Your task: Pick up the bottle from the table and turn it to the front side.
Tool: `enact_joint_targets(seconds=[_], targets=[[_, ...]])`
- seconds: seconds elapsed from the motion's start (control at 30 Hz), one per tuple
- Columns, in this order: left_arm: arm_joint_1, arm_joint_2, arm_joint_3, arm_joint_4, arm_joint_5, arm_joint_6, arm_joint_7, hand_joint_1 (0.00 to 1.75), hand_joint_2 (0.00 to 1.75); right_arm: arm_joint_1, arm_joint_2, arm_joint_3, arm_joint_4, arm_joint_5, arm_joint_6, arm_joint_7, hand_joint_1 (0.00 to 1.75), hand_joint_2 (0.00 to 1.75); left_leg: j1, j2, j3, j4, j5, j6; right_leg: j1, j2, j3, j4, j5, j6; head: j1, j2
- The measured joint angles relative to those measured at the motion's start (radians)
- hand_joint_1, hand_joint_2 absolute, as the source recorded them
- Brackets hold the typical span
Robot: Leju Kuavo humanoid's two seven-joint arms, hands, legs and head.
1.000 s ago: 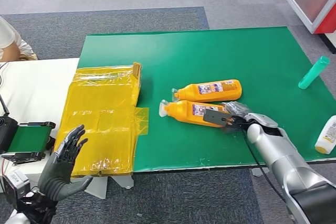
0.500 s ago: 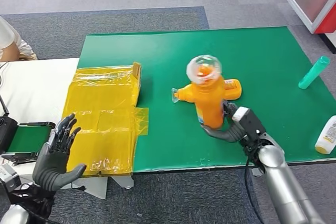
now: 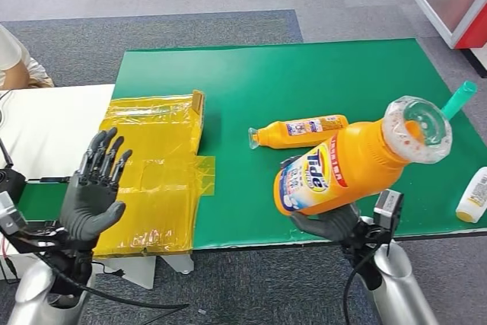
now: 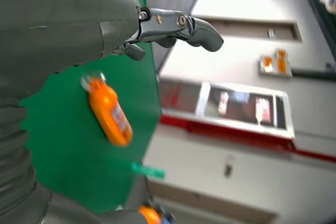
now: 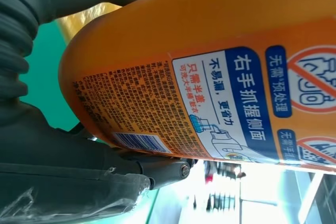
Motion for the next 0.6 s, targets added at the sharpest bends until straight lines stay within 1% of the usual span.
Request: enact_joint_targets(seconds=[0.13, 0.33, 0.47, 0.6], targets=[[-0.088, -0.021, -0.122, 0.048, 0.067, -0.027, 0.04, 0.0, 1.75, -0.005, 0.039, 0.073, 0.064, 0.033, -0.038, -0.003, 1.75, 1.75, 0.0, 0.0, 0.0, 0.0, 0.001, 0.0, 0.0, 0.0, 0.0, 0.0, 0.0, 0.0, 0.0, 0.0], [-0.203, -0.047, -0.279, 0.093, 0.116, -0.037, 0.116, 0.0, 1.75, -0.046, 0.076, 0.186, 0.164, 0.146, -0.14, 0.01, 1.75, 1.75, 0.0, 0.0, 0.0, 0.0, 0.001, 0.0, 0.0, 0.0, 0.0, 0.0, 0.001, 0.001, 0.0, 0.0], [-0.259, -0.059, -0.347, 0.122, 0.129, -0.037, 0.155, 0.0, 1.75, -0.078, 0.09, 0.24, 0.216, 0.203, -0.196, 0.026, 1.75, 1.75, 0.0, 0.0, 0.0, 0.0, 0.001, 0.0, 0.0, 0.0, 0.0, 0.0, 0.001, 0.001, 0.0, 0.0], [-0.294, -0.065, -0.389, 0.146, 0.098, -0.028, 0.174, 0.0, 1.75, -0.102, 0.099, 0.274, 0.255, 0.241, -0.233, 0.035, 1.75, 1.75, 0.0, 0.0, -0.001, 0.0, 0.001, 0.0, 0.0, 0.0, -0.001, 0.0, 0.001, 0.001, 0.0, 0.0]])
